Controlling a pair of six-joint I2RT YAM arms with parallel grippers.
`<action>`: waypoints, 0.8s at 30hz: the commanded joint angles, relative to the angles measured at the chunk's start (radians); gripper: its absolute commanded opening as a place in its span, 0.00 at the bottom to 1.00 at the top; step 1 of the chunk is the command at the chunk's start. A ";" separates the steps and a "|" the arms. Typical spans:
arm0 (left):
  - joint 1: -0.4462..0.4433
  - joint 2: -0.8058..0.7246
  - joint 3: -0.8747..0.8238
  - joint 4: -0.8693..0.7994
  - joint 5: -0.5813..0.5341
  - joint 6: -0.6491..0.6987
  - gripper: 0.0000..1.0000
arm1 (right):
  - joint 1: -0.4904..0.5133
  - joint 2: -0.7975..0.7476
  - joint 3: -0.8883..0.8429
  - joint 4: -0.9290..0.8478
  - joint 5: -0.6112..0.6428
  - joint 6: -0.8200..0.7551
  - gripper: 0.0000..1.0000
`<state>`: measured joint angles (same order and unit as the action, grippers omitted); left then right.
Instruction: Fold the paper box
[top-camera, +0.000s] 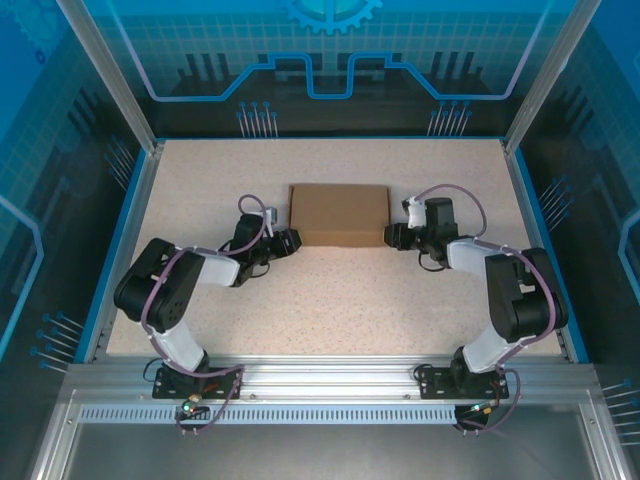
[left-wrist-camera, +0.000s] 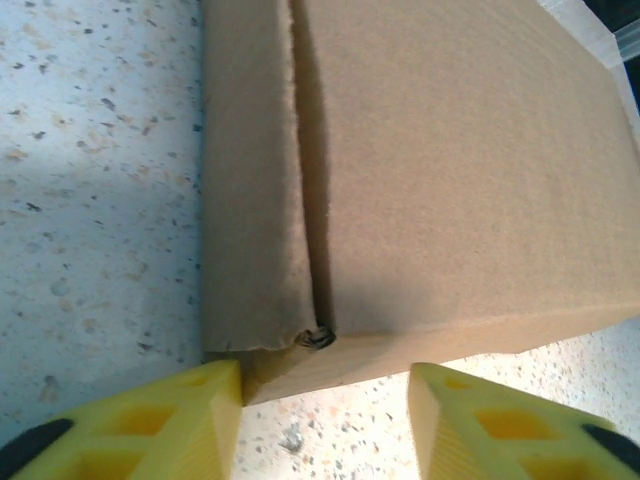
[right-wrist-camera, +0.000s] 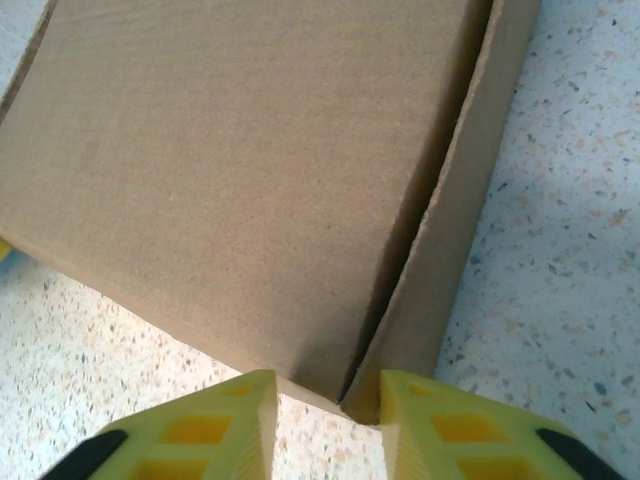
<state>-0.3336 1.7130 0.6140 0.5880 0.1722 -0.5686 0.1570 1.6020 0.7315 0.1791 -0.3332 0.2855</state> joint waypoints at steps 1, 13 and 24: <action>-0.017 -0.065 -0.017 -0.002 0.010 0.030 0.55 | 0.014 -0.078 -0.002 -0.079 -0.004 -0.024 0.37; 0.010 -0.352 0.001 -0.239 -0.150 0.138 0.74 | 0.011 -0.403 0.077 -0.352 0.322 -0.143 0.60; 0.092 -0.544 -0.087 -0.192 -0.665 0.412 0.99 | -0.020 -0.492 -0.107 -0.110 0.784 -0.179 1.00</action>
<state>-0.2684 1.1759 0.5648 0.3885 -0.2943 -0.2832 0.1482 1.0733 0.6846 -0.0166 0.3122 0.1242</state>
